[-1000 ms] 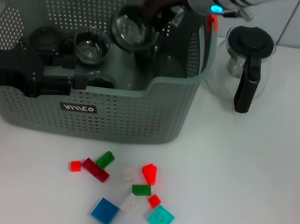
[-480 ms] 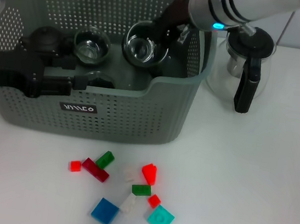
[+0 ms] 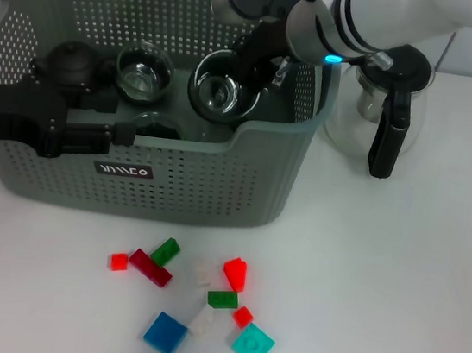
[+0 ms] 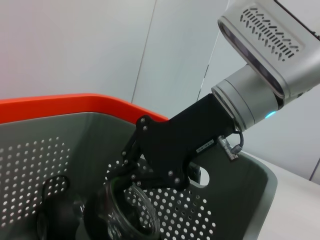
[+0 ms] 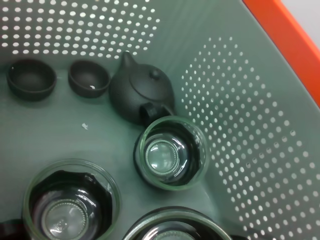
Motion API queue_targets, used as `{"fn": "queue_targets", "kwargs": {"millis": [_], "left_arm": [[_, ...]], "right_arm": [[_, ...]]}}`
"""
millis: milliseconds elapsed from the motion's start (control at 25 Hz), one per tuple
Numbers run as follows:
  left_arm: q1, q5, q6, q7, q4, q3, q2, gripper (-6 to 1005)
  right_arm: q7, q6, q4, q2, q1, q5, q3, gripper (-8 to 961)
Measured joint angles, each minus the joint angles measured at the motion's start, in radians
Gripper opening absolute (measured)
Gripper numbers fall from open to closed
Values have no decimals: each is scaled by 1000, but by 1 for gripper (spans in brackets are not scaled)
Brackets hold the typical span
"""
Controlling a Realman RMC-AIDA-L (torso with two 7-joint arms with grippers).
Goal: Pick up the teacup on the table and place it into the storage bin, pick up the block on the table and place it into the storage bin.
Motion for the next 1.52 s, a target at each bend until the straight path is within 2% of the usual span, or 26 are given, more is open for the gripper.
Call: {"fn": "queue_targets", "kwargs": {"millis": [600,920,1120,1280,1360,1400,1440,1520], "left_arm": [[1,0,0,0,0,2,0,628],[1,0,0,0,0,0,0,628],[2,0,0,1,0,0,0,628],[3,0,-1,1,-1,0,0,628],[4,0,-3,2,-1,0,0,628],[5,0,-4,2,-1,0,0,628],[5,0,-4,2,-1,0,0,628],[5,0,-3,2,-2,0,0,628]], "right_arm": [[0,8,27,2,7,9,-18,56],[-9,-36,-34,-5,-1,42,-20,56],[-3,-65,-26,-5,19,18,-20,181],[9,-71,-47,-5,17,11,-14,318],[30,-79,-94,-9,3,10,-4,387],[55,-101,-182,-13,-25,5,27,421],[55,-101,-182,-13,-25,5,27,442],[67,-137,-275,-13,-55,-3,80,485]]}}
